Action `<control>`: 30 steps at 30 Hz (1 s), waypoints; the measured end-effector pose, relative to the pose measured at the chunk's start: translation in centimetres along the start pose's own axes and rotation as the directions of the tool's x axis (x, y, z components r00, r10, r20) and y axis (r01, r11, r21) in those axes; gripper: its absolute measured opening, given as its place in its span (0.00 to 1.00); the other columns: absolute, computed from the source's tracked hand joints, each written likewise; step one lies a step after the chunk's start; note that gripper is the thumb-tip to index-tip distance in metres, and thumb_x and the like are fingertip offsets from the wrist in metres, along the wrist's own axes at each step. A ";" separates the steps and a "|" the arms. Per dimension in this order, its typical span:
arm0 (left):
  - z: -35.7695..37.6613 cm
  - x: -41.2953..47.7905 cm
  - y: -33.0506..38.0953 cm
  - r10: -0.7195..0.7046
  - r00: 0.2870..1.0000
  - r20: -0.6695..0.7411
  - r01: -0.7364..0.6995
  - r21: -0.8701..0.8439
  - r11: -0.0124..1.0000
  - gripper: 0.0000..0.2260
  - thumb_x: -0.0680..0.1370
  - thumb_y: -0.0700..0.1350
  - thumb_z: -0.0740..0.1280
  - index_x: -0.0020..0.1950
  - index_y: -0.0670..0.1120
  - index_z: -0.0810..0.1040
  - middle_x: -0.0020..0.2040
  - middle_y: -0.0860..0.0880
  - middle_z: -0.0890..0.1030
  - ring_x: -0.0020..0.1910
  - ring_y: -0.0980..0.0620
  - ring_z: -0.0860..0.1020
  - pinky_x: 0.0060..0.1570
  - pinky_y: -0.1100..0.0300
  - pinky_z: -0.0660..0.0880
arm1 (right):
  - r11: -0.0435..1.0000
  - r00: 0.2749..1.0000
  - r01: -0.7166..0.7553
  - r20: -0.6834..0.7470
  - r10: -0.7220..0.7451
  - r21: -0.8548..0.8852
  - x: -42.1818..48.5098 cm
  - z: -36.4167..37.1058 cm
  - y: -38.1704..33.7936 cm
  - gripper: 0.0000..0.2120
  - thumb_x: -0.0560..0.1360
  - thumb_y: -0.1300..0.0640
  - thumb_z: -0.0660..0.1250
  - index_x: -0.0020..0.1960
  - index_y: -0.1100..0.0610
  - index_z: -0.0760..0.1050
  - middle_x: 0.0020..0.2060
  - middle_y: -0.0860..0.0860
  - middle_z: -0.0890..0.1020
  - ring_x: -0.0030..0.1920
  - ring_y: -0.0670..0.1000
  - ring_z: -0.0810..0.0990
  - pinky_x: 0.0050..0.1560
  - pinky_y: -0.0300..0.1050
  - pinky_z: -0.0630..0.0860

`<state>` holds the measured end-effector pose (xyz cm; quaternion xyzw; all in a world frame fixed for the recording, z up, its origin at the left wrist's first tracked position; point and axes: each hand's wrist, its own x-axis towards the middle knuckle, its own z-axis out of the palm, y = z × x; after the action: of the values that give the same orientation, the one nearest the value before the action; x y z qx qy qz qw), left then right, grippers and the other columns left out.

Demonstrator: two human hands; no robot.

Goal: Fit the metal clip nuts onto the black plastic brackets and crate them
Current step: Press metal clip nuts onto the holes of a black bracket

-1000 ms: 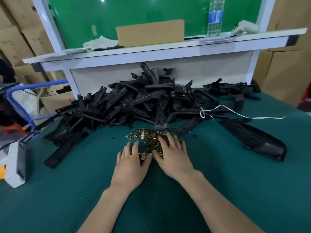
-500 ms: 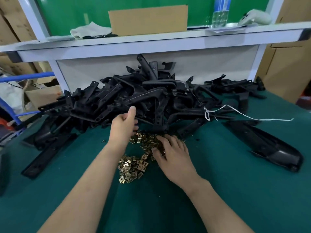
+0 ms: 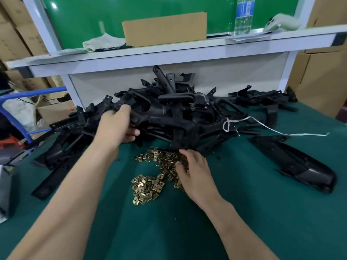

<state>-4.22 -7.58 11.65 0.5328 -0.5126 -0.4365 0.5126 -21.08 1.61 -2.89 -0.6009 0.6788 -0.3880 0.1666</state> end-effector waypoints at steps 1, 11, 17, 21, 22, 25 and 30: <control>-1.1 -1.0 0.5 0.012 1.000 0.018 -0.012 -0.021 1.000 0.09 0.78 0.47 0.62 0.49 0.42 0.77 0.32 0.50 0.82 0.24 0.52 0.78 0.23 0.63 0.74 | 0.999 1.000 -0.016 -0.005 0.016 0.043 0.0 -0.1 0.0 0.22 0.83 0.45 0.56 0.76 0.46 0.62 0.75 0.47 0.63 0.76 0.48 0.55 0.76 0.51 0.60; 0.0 -9.1 -7.8 0.623 0.727 0.287 -0.686 0.331 0.648 0.13 0.81 0.44 0.66 0.54 0.64 0.77 0.54 0.63 0.78 0.54 0.58 0.78 0.50 0.54 0.77 | 0.701 0.946 -0.014 -0.217 0.239 0.713 -1.0 -1.9 -0.7 0.13 0.85 0.48 0.55 0.60 0.43 0.78 0.52 0.43 0.85 0.53 0.38 0.81 0.54 0.31 0.73; 0.9 -9.6 -11.9 0.618 0.597 0.511 -0.800 0.436 0.412 0.32 0.67 0.23 0.71 0.60 0.56 0.81 0.71 0.52 0.71 0.68 0.47 0.73 0.55 0.47 0.80 | -0.044 0.927 -0.337 0.340 0.161 0.940 -2.2 -7.3 2.1 0.28 0.80 0.34 0.55 0.66 0.51 0.80 0.65 0.57 0.80 0.65 0.60 0.79 0.58 0.58 0.79; 0.6 -9.2 -12.1 0.569 0.598 0.565 -0.799 0.477 0.367 0.35 0.63 0.22 0.73 0.59 0.56 0.83 0.70 0.48 0.72 0.67 0.42 0.73 0.50 0.45 0.80 | 0.175 0.852 -0.517 0.524 0.010 0.838 -2.9 -8.3 2.5 0.24 0.82 0.40 0.59 0.72 0.50 0.74 0.69 0.56 0.76 0.69 0.60 0.75 0.67 0.59 0.74; 0.5 -9.3 -12.1 0.556 0.604 0.571 -0.795 0.480 0.370 0.35 0.63 0.23 0.74 0.60 0.56 0.83 0.70 0.48 0.72 0.66 0.42 0.73 0.50 0.45 0.80 | 0.272 0.829 -0.538 0.559 0.002 0.797 -2.9 -8.1 2.4 0.22 0.82 0.43 0.61 0.73 0.51 0.73 0.69 0.57 0.77 0.69 0.61 0.75 0.68 0.57 0.73; 0.4 -9.5 -11.9 0.547 0.605 0.579 -0.796 0.465 0.389 0.33 0.65 0.27 0.76 0.62 0.55 0.82 0.70 0.47 0.72 0.66 0.43 0.73 0.53 0.45 0.79 | 0.388 0.777 -0.576 0.630 -0.013 0.719 -3.0 -7.2 2.0 0.22 0.80 0.56 0.68 0.73 0.55 0.71 0.65 0.62 0.79 0.65 0.64 0.78 0.59 0.53 0.80; 0.5 -9.5 -11.8 0.540 0.619 0.570 -0.785 0.441 0.435 0.35 0.66 0.29 0.76 0.69 0.53 0.77 0.69 0.48 0.70 0.67 0.47 0.72 0.52 0.47 0.80 | 0.473 0.790 -0.511 0.609 -0.069 0.717 -2.7 -7.0 1.8 0.24 0.79 0.66 0.66 0.74 0.56 0.69 0.61 0.63 0.81 0.59 0.62 0.82 0.48 0.48 0.81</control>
<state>-4.50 1.24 -0.66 0.3399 -0.8805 -0.0707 0.3228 -26.54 6.39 -0.39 -0.4230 0.3890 -0.4494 0.6839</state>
